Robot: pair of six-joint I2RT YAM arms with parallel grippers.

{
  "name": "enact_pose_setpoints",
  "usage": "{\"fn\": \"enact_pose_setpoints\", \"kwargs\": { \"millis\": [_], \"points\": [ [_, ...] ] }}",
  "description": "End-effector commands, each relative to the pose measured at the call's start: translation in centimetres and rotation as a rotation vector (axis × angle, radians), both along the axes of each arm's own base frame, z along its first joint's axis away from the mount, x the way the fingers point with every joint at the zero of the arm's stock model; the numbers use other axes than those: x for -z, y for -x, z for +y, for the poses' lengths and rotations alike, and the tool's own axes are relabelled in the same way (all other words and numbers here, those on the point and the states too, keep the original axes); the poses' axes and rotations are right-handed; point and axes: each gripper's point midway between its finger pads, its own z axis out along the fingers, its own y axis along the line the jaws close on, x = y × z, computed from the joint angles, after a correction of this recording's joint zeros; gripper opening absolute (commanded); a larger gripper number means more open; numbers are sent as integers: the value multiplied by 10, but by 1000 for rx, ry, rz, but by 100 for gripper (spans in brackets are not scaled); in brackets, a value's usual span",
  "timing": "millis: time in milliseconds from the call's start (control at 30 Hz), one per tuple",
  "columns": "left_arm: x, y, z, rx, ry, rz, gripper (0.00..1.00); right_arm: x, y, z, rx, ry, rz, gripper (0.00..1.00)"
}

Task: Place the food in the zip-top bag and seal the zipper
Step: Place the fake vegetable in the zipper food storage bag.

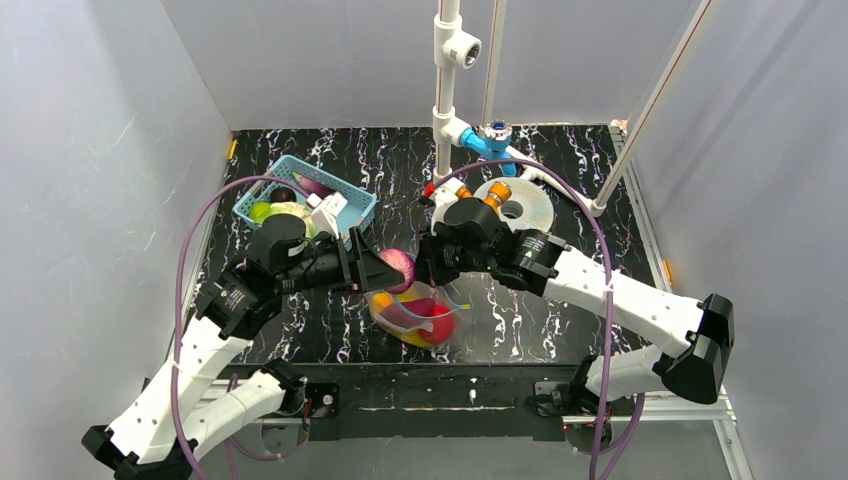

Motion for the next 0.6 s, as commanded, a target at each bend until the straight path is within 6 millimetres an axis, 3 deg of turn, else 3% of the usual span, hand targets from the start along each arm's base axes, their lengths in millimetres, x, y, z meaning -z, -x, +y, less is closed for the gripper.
{"fn": "enact_pose_setpoints", "kwargs": {
  "millis": [0,67,267,367,567],
  "points": [
    [-15,-7,-9,1,54,-18,46,-32,3,7,-12,-104,-28,1],
    [-16,-7,-12,12,70,-20,55,-33,3,7,-12,-104,-31,1],
    [2,-6,-9,1,46,-9,58,-39,2,6,-11,-117,-42,1],
    [10,-2,-8,15,22,7,68,-41,2,6,-6,-123,-50,1],
    [5,9,6,-6,22,-37,95,-41,2,3,0,-125,-54,1]
  ]
}}
